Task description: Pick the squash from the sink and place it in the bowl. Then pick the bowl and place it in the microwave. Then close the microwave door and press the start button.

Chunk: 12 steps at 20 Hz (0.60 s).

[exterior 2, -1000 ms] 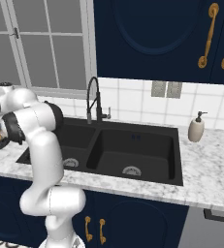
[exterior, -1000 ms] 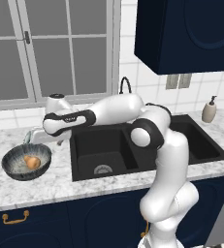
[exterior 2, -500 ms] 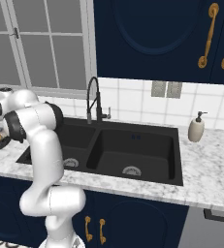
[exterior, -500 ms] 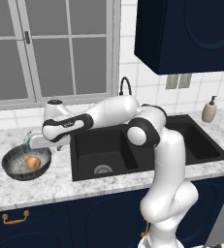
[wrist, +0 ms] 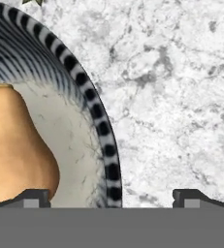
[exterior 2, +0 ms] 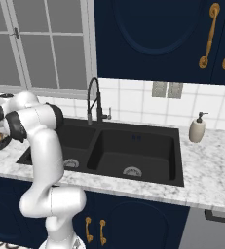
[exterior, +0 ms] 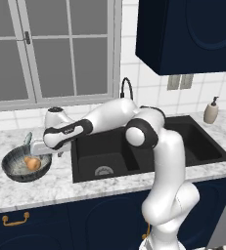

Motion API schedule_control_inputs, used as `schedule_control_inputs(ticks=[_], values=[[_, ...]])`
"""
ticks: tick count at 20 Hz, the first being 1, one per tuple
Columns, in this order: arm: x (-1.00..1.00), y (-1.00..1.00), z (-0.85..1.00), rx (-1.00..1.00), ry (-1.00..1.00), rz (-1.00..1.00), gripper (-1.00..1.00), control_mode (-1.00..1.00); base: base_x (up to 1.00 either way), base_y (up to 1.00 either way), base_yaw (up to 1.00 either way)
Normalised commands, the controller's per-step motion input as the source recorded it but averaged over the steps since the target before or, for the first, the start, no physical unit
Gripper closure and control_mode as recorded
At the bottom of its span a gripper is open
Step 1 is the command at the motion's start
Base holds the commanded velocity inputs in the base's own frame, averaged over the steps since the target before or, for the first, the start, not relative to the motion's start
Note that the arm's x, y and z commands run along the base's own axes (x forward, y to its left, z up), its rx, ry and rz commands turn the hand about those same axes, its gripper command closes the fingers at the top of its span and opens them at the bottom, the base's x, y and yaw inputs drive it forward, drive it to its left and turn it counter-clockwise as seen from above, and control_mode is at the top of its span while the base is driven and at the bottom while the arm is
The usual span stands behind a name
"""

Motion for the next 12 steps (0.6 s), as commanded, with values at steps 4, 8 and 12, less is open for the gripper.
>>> schedule_control_inputs(ticks=[4,8,12], values=[[0.00,0.05,-0.19,0.00,0.00,0.00,-1.00,-1.00,0.00,0.00,0.00],[0.00,0.08,-0.13,0.00,0.00,0.00,1.00,-1.00,0.00,0.00,0.00],[0.00,0.20,-0.09,0.00,0.00,0.00,1.00,-1.00,0.00,0.00,0.00]])
